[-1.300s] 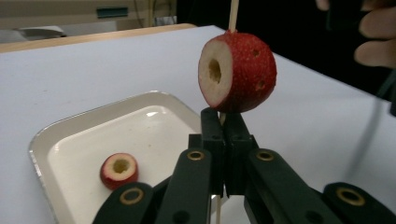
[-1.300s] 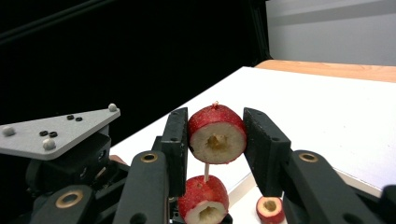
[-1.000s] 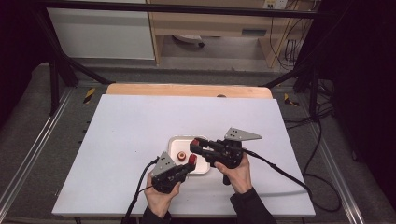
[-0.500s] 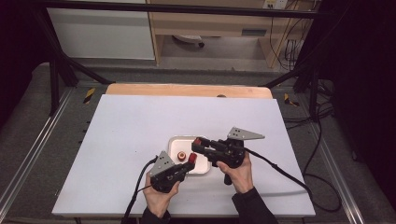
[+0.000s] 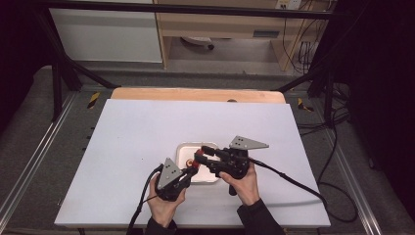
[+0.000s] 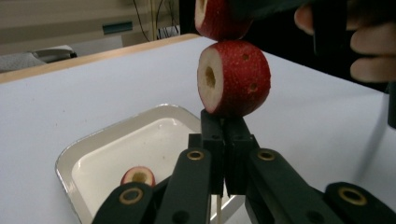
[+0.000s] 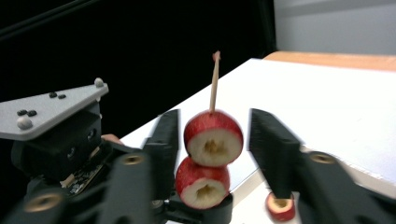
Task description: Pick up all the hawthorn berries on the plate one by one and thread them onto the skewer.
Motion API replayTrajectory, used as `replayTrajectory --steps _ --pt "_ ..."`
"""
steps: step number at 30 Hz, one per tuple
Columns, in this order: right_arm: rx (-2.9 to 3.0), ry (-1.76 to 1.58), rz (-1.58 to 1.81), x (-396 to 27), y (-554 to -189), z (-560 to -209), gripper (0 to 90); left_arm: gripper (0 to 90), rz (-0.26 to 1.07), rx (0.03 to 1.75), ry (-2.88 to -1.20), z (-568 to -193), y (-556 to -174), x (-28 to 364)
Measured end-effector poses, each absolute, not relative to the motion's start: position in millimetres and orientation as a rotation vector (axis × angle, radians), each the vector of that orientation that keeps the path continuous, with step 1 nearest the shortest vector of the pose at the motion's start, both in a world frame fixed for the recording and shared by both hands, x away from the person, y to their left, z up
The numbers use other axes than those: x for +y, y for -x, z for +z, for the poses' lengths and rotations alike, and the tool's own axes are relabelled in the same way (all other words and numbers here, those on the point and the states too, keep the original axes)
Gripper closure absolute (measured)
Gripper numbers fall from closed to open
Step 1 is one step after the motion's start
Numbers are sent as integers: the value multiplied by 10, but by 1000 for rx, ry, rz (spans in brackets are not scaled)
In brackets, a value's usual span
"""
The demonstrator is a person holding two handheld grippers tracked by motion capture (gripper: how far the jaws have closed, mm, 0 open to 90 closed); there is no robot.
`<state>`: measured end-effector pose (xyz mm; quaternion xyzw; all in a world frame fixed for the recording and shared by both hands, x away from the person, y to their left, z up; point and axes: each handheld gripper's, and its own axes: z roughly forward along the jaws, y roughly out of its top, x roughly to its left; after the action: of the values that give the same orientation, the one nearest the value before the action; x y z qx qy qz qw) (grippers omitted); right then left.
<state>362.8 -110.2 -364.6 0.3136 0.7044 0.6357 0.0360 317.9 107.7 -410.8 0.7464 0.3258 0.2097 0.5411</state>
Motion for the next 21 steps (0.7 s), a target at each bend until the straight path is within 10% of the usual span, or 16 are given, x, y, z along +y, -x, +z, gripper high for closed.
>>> replayTrajectory --steps 11,21 --pt "2213 -922 1642 -1225 -3697 -3623 113 889 497 868 -1799 -4238 -3120 1467" --pt "2380 -936 1381 -1185 -3886 -3716 80 889 489 939 -1791 -4305 -3056 1774"
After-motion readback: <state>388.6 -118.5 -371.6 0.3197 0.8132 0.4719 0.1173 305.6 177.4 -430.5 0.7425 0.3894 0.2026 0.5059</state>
